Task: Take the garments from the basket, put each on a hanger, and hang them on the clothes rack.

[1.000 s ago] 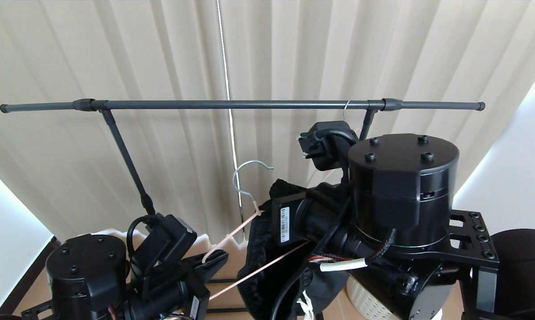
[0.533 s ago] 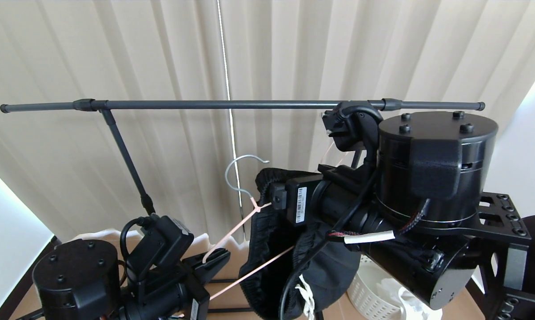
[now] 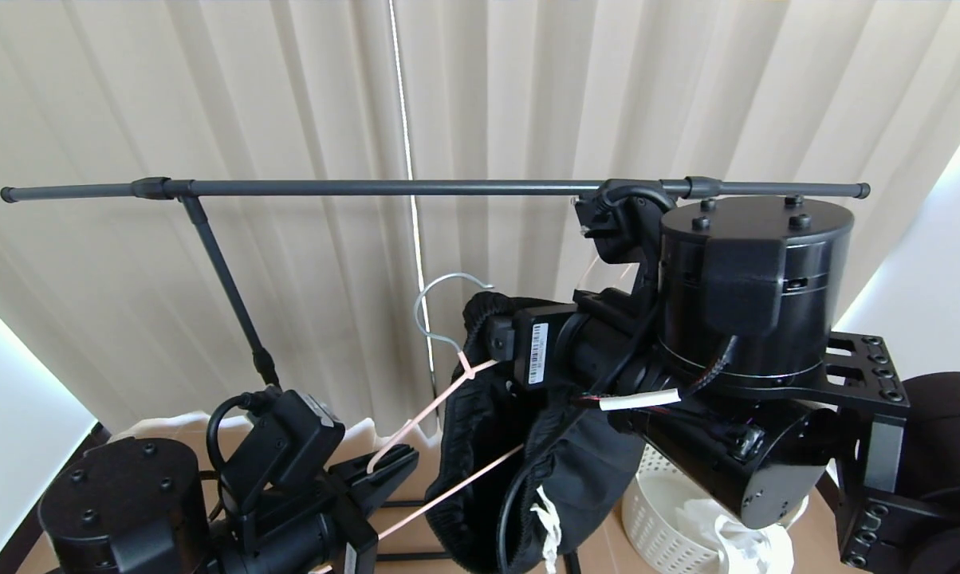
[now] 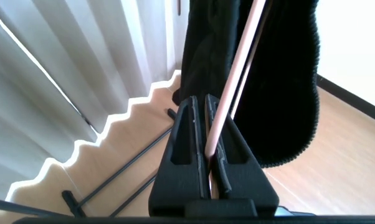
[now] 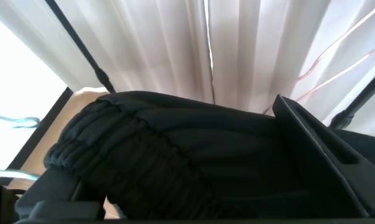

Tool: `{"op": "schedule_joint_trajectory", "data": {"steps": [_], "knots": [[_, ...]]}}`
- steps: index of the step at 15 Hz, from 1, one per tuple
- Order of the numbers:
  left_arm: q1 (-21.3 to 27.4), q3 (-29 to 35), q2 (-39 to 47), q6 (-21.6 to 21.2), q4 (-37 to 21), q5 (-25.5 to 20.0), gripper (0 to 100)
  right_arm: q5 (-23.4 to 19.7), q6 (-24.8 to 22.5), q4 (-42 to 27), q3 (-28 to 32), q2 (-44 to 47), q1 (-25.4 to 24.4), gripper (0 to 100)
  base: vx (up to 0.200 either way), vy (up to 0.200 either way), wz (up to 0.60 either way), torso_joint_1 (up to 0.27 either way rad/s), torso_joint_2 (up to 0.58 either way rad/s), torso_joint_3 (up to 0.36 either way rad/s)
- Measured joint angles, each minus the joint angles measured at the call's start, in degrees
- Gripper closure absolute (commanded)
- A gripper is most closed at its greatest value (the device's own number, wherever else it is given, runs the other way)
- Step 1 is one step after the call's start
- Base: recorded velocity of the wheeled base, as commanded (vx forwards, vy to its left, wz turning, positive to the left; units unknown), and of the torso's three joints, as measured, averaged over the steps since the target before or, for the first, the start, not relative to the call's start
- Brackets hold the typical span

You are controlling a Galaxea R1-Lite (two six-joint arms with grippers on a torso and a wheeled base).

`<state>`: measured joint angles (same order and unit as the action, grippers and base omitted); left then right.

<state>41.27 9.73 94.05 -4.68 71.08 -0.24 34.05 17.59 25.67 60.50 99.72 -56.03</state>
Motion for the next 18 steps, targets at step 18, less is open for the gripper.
{"op": "schedule_joint_trajectory", "data": {"steps": [18], "knots": [[-2.68, 1.84, 2.11, 3.07, 1.63, 1.24, 100, 2.35, -1.72, -0.13, -1.11, 1.29, -0.48, 0, 0.0, 0.0, 0.0, 0.0, 0.0, 0.0]]}}
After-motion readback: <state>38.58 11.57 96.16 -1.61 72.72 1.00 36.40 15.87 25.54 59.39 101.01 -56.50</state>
